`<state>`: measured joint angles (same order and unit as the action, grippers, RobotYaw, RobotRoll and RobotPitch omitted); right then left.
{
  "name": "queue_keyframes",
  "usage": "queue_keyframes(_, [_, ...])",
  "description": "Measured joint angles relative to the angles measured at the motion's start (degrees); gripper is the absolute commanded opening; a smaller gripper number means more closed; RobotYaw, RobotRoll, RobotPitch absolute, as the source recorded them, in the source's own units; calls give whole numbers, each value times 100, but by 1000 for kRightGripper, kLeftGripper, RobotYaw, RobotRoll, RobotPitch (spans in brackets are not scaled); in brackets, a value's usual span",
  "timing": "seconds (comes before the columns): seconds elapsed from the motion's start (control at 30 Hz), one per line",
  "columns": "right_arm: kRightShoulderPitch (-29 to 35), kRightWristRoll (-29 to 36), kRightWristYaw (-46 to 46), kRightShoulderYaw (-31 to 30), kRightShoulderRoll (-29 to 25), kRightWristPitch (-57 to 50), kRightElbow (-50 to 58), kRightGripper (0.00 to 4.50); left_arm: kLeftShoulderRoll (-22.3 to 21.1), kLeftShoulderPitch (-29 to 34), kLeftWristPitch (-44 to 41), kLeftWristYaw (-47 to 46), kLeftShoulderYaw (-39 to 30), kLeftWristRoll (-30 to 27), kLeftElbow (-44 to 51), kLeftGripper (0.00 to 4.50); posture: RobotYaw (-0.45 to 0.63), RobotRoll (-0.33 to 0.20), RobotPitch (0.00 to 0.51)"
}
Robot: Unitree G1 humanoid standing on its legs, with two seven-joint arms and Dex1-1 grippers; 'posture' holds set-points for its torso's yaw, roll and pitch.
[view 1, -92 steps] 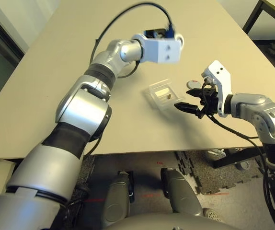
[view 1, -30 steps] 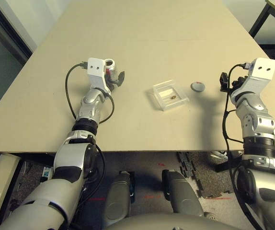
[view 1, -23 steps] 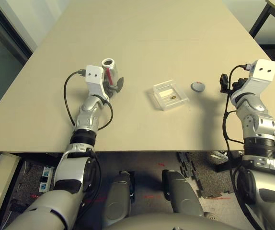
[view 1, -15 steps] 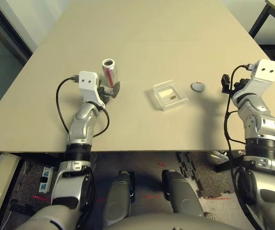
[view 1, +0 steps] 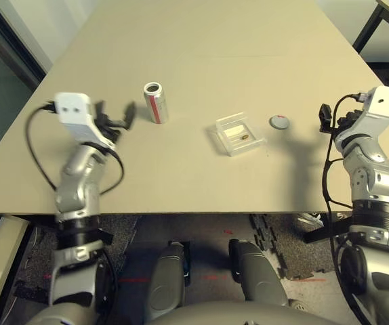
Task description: Pour the medicine from the bottle into the box.
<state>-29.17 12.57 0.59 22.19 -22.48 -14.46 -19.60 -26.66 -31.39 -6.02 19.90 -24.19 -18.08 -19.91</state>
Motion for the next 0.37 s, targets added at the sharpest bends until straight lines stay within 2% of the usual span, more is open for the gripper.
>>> queue_keyframes(0.17, [-83,-70,-98,105,-161,445,-489,4500,-597,-759,870,226,-135,32,-2135,4492,-39,0,182])
queue_keyframes(0.27, [-83,-87,-180,119,-219,650,-729,4500,-709,-1044,1262,237,-146,70,-3074,4492,-56,0,178])
queue_keyframes(0.37, [12,-104,-273,147,-293,788,-808,4500,-716,-1109,1504,219,-144,85,-3626,4492,-79,0,178])
